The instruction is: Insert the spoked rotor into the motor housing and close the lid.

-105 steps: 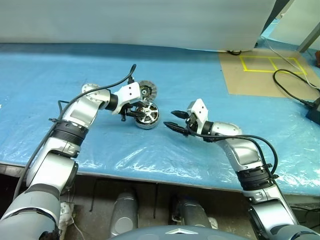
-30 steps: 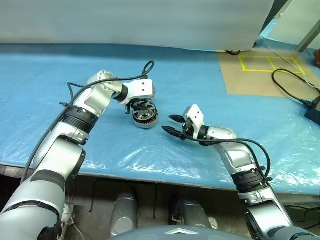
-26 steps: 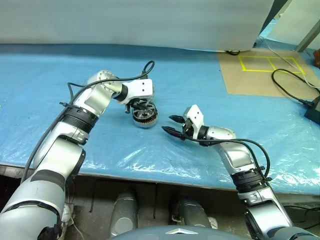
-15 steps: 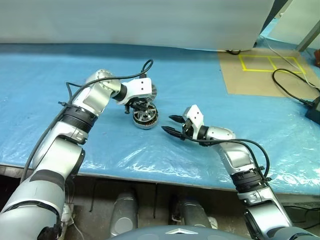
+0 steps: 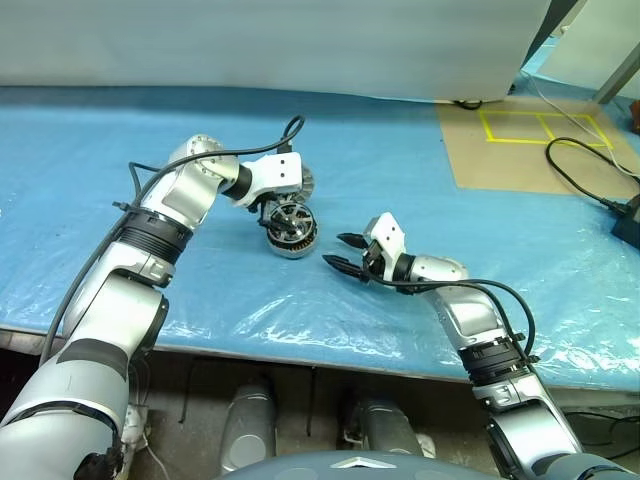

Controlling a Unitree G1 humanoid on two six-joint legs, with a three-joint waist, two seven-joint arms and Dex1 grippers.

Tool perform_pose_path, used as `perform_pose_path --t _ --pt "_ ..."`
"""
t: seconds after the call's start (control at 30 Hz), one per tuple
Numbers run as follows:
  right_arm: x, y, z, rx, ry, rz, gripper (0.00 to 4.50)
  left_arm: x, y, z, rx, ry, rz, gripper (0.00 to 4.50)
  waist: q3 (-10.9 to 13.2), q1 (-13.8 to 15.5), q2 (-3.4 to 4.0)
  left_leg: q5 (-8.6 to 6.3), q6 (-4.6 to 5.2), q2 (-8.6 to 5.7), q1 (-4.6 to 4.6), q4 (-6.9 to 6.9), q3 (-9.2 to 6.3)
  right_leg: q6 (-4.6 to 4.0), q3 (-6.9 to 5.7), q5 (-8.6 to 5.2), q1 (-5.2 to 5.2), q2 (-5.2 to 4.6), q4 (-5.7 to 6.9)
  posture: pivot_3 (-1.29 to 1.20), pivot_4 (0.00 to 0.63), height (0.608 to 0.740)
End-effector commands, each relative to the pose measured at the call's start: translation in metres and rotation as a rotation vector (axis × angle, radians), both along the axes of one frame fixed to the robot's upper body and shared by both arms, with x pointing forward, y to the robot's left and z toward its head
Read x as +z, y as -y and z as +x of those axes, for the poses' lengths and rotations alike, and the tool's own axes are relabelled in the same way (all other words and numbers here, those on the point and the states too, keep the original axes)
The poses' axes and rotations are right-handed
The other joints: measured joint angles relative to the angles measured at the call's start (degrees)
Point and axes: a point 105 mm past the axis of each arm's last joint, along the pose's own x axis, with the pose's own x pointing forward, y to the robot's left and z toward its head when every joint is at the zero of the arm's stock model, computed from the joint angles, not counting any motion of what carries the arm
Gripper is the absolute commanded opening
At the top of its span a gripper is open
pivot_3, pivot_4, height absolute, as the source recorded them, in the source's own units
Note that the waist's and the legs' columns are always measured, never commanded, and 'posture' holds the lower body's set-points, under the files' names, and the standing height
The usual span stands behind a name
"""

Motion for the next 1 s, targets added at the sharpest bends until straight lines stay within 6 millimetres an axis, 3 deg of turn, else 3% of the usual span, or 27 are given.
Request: perform_pose_path --t 0.03,0.57,0.87,1.0 --pt "0.005 -0.001 0.0 0.01 0.034 0.004 2.9 0.014 0.002 0.003 -0.005 0.055 0.02 4.47 0.0 0.0 0.0 0.0 0.0 0.0 0.0 0.0 0.0 0.0 0.0 0.0 0.0 0.0 0.0 0.0 0.15 0.74" --pt "0.0 -0.002 -0.003 0.013 0.036 -0.021 2.9 -0.006 0.004 -0.006 0.002 -0.046 0.013 4.47 0.0 0.0 0.0 0.0 0.01 0.0 -0.01 -0.01 0.0 0.0 -0.01 0.0 0.0 0.0 0.0 0.0 0.15 0.74" --pt "0.007 -0.008 -0.007 0.02 0.049 -0.028 2.9 -0.02 0.005 -0.01 0.01 -0.087 0.027 4.47 0.0 0.0 0.0 -0.01 0.01 0.0 0.01 -0.02 -0.01 0.0 -0.01 0.0 0.01 0.0 -0.01 0.0 0.15 0.74" --pt "0.008 -0.007 -0.008 0.017 0.047 -0.036 2.9 -0.016 0.007 -0.012 -0.003 -0.08 0.017 4.47 0.0 0.0 0.0 -0.01 0.01 0.0 0.02 -0.02 -0.01 0.0 -0.01 0.0 0.01 0.0 -0.02 0.0 0.15 0.74"
